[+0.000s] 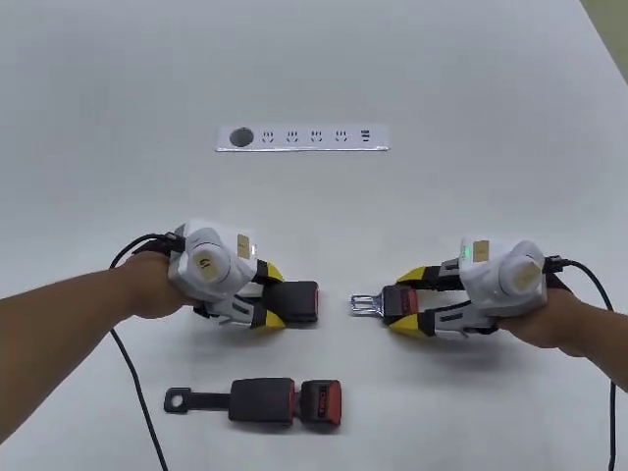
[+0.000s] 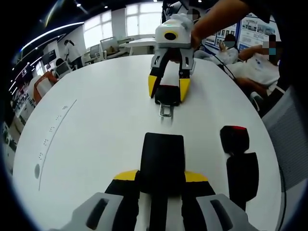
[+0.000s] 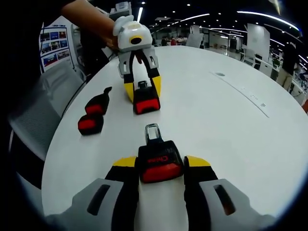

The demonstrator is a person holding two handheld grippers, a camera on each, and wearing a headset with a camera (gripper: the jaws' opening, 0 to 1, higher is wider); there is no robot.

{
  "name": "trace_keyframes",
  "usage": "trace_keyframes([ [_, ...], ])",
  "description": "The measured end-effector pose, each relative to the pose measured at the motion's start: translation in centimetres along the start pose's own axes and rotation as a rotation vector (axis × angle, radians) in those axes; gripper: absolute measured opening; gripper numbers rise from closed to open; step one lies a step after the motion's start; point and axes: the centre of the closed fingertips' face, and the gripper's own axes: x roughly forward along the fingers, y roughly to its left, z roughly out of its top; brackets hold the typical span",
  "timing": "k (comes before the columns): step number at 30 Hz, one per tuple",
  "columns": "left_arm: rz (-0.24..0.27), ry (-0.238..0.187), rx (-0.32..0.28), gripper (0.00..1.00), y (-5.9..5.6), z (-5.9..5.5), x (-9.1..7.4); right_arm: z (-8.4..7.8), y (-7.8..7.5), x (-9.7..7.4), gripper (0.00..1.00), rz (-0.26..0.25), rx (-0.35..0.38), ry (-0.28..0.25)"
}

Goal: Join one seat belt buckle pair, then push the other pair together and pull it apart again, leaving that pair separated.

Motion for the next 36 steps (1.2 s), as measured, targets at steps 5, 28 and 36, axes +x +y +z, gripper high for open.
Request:
trace_keyframes([
  [5, 0.000, 0.000, 0.004, 0.34, 0.0, 0.1, 0.0, 0.7, 0.3, 0.8, 0.34, 0.010, -0.003, -0.013],
  [28, -0.004, 0.002, 0.006, 0.34, 0.0, 0.0, 0.1, 3.2, 1.3, 4.0, 0.34, 0.039, -0.020, -0.055],
  [36, -0.005, 0.011, 0.008, 0.34, -0.1, 0.1, 0.0, 3.8, 1.3, 4.3, 0.34, 0.040, -0.016, -0.070],
])
